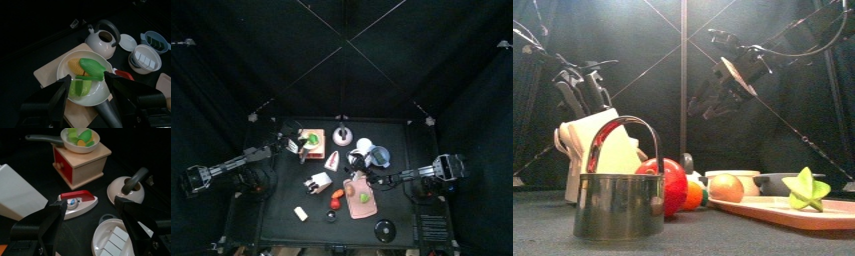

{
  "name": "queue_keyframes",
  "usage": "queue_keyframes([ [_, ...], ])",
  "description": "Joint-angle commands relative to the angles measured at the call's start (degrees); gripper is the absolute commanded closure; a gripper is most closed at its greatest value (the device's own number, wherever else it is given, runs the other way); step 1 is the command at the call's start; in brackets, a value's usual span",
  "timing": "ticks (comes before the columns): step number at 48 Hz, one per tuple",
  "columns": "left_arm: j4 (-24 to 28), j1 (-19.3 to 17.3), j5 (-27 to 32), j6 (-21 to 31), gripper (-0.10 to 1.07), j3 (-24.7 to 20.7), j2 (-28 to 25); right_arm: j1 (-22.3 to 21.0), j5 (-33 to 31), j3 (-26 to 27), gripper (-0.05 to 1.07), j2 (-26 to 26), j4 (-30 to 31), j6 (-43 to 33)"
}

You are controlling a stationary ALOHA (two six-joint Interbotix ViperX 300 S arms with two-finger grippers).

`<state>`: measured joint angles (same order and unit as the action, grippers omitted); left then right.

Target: Grab starfruit top

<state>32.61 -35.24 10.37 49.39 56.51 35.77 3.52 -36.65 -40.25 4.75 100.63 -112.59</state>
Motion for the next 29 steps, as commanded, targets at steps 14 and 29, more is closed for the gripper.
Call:
queue_keyframes([
  [14,-0.53,7.56,-7.38,-0.18,0.07,-0.97,2.64,6.68,8.7,-1.32,-0.02,5.8,-14.85,0.88],
  [29,-0.18,19.16,-13.27,-0.18,0.07,0.53,2.37,15.47,8.79,-7.73,-0.02,7.47,-32.17,1.49],
])
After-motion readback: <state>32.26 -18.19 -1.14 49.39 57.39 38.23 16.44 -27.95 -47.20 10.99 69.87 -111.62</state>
